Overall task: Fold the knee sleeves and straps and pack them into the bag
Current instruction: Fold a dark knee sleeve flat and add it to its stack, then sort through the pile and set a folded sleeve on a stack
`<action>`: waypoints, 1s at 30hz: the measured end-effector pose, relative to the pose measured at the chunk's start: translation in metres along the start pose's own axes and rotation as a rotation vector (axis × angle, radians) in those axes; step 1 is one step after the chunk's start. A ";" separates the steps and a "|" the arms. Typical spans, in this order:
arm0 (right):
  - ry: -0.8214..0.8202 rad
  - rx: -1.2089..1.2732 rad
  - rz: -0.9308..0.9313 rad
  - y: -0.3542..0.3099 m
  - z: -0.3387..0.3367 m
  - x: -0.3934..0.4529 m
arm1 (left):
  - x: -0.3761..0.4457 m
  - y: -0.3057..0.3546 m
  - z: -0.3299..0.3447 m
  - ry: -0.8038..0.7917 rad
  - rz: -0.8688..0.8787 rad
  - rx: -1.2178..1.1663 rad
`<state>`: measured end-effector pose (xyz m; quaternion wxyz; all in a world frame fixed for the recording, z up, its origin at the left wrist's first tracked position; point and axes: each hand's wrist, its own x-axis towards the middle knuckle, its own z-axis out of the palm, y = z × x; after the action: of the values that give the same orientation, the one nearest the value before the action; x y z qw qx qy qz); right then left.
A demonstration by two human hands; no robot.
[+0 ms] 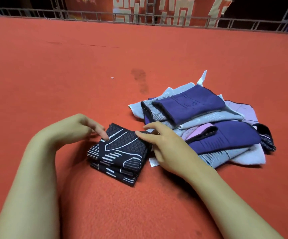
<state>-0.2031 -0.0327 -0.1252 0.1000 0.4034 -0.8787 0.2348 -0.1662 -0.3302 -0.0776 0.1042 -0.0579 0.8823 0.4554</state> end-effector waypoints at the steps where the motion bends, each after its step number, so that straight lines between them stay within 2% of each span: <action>1: 0.036 0.048 -0.007 -0.001 -0.005 0.000 | 0.002 0.005 0.004 0.017 0.035 -0.003; 4: 0.276 0.131 0.022 -0.002 -0.024 0.002 | 0.009 0.022 0.016 0.154 0.115 0.089; 7: 0.508 -0.009 0.088 0.011 -0.038 0.002 | 0.014 0.038 0.028 0.287 0.177 0.126; 8: 0.511 -0.053 0.133 0.019 -0.038 0.001 | 0.014 0.046 0.036 0.316 0.203 0.074; 10: 0.409 -0.096 0.268 0.030 -0.032 -0.002 | 0.019 0.063 0.058 0.311 0.253 -0.152; 13: 0.324 -0.195 0.375 0.035 -0.016 -0.008 | 0.030 0.080 0.107 0.207 0.263 -0.516; 16: 0.375 -0.159 0.387 0.037 -0.016 -0.006 | 0.041 0.079 0.139 0.163 0.263 -0.580; 20: 0.559 0.094 0.396 0.014 -0.033 -0.002 | 0.045 0.077 0.137 0.170 0.208 -0.837; 23: 0.591 0.323 0.418 -0.008 -0.042 0.001 | 0.045 0.077 0.136 0.142 0.213 -0.846; 26: 0.570 0.231 0.426 -0.005 -0.030 0.000 | 0.045 0.073 0.137 0.155 0.263 -0.768; 30: 0.549 0.187 0.433 0.001 -0.023 -0.001 | 0.043 0.072 0.134 0.064 0.313 -0.909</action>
<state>-0.2034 -0.0202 -0.1062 0.2427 0.1373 -0.8590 0.4293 -0.2044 -0.1801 -0.1064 -0.0286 0.0218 0.5946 0.8032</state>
